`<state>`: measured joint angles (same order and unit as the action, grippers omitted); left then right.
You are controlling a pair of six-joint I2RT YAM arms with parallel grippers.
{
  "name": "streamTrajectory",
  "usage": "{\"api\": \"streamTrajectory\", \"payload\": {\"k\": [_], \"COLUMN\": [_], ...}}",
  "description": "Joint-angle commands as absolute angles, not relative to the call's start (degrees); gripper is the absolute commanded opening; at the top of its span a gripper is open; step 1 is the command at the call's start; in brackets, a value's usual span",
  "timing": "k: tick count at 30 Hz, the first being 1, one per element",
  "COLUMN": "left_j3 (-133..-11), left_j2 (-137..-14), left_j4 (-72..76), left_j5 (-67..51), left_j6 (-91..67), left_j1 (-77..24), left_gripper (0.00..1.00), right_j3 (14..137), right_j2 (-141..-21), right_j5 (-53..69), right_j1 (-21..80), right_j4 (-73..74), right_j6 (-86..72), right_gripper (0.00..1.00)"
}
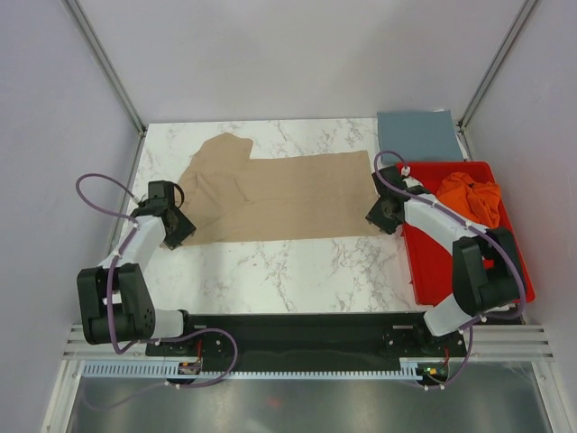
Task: Fold and stack the t-shirts
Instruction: Fold the tshirt
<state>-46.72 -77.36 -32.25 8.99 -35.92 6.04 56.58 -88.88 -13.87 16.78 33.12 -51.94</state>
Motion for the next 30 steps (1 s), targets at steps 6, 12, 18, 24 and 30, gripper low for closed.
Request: {"api": "streamTrajectory", "payload": {"k": [6, 12, 18, 24, 30], "left_j3": [-46.85, -46.93, -49.30, -49.83, -44.58], "left_j2": [-80.33, -85.51, -88.16, -80.60, -76.91], "left_j4": [-31.29, -30.32, -29.79, -29.79, -29.97], "left_j5": [15.03, 17.05, 18.72, 25.05, 22.07], "left_j6": [-45.26, -45.53, -40.89, -34.73, -37.60], "left_j1": [6.42, 6.42, 6.42, 6.50, 6.42], "left_gripper": [0.52, 0.52, 0.13, 0.02, 0.02], "right_j3": [59.76, 59.94, 58.27, 56.08, 48.44], "right_j2": [-93.68, -96.23, -97.82, -91.87, -85.61], "right_j5": [-15.64, -17.49, -20.56, -26.01, -26.28], "right_j1": [17.14, 17.05, 17.05, 16.87, 17.40], "right_j4": [34.45, 33.66, 32.34, 32.61, 29.71], "right_j6": [-62.40, -62.67, -61.09, -55.82, -53.97], "right_gripper": [0.45, 0.45, 0.28, 0.00, 0.00]}}
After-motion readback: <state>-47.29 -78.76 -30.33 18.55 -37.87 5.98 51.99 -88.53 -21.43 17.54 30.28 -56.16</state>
